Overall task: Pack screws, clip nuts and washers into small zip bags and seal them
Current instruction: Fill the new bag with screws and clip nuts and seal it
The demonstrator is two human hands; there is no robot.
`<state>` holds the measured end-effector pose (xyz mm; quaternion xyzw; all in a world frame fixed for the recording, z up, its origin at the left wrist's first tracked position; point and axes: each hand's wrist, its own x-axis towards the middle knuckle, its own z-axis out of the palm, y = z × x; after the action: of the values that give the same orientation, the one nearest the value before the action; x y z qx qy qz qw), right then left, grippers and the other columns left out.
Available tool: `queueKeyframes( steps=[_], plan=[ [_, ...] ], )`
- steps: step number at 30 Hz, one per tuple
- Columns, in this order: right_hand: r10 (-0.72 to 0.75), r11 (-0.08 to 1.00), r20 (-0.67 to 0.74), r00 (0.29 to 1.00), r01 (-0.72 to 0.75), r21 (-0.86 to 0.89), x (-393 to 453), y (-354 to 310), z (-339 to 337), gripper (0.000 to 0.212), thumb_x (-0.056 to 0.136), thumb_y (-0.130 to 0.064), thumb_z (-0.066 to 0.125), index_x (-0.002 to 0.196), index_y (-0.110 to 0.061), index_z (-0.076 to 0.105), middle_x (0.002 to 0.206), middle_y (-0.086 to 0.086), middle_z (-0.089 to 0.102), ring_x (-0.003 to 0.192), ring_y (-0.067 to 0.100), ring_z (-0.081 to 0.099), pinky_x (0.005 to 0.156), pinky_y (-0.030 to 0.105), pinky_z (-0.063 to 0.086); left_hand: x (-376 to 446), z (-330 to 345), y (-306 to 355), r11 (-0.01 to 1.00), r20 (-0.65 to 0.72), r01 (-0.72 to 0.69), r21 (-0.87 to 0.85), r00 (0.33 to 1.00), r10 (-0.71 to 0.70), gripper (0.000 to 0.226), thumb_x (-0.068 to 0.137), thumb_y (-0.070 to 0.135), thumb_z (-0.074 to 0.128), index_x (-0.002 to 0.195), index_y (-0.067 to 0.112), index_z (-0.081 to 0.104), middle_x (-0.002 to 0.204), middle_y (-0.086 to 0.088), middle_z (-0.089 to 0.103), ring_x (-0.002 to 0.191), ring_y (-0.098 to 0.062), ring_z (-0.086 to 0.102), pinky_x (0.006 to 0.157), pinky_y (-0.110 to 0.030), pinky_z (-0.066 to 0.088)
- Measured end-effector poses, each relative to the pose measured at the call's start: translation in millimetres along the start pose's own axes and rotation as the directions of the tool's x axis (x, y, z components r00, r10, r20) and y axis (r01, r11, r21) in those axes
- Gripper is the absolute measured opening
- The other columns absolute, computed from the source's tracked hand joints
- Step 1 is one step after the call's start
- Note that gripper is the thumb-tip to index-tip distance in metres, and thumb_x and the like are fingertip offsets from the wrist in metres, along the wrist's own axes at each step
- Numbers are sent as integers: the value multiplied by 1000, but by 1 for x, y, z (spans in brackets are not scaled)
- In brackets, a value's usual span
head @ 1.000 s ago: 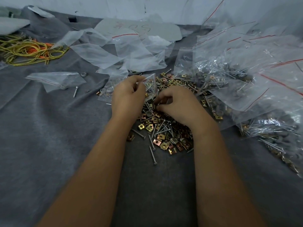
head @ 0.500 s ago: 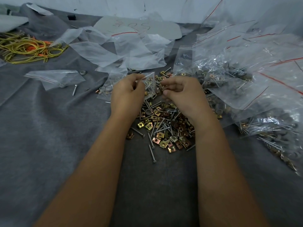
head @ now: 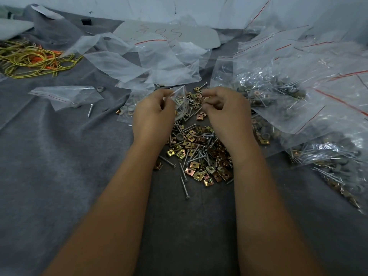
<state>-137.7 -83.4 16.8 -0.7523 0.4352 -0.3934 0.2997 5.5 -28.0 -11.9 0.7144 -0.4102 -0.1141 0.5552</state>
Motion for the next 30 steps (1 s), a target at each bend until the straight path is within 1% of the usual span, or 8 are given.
queueKeyframes(
  steps=[3,7,11,14,16,19,24,30],
  plan=[
    [-94,990,-5,996,94,107,-2,-10,5,22,86,-8,68,100,-24,71,89,-13,70,84,-4,64,74,8,48,-2,-1,2,999,15,-26,-27,1000,26,27,93,27,48,110,33,67,50,19,52,42,-1,40,45,-24,33],
    [-156,983,102,982,144,116,-7,-17,16,33,86,-2,66,111,-23,70,95,-11,68,86,-2,63,76,8,48,-3,-3,6,994,38,-35,-100,999,39,28,92,21,49,110,31,69,52,15,57,44,-1,44,44,-22,39],
    [-125,988,9,992,124,88,-6,-16,9,16,87,-11,65,95,-26,66,81,-15,61,73,-7,57,65,10,45,2,-10,9,965,32,51,-256,999,-44,25,95,11,50,108,19,69,46,12,55,43,0,47,45,-16,40],
    [-94,985,268,959,129,-118,-7,-15,3,6,83,-28,72,80,-30,68,70,-16,60,64,-3,55,61,22,47,5,-18,11,925,93,118,-361,992,-90,24,95,6,50,108,8,70,44,7,54,41,-3,47,44,-16,41],
    [-30,959,479,877,160,-233,-7,-17,4,12,78,-36,78,87,-31,73,76,-15,62,71,0,57,63,25,48,6,-22,12,913,131,128,-387,988,-83,23,95,4,51,104,10,71,43,5,55,40,-5,46,44,-16,40],
    [1,942,579,816,193,-274,-6,-19,8,21,77,-33,80,97,-28,75,80,-16,59,75,1,55,63,21,42,8,-25,12,918,156,124,-378,985,-69,20,94,5,57,97,19,72,46,7,56,41,-4,48,46,-15,42],
    [-26,949,473,881,170,-265,-6,-13,6,9,80,-28,76,88,-25,72,76,-15,59,72,1,55,64,24,45,9,-27,9,933,181,121,-339,982,-61,10,92,9,64,94,14,72,53,7,62,47,-4,55,49,-15,46],
    [-130,991,50,990,131,-28,-5,-11,4,12,82,-15,66,89,-25,64,84,-11,60,62,-2,49,60,14,41,8,-30,11,931,221,141,-335,973,-68,13,94,11,61,98,16,72,57,3,65,51,-7,61,50,-16,48]
  ],
)
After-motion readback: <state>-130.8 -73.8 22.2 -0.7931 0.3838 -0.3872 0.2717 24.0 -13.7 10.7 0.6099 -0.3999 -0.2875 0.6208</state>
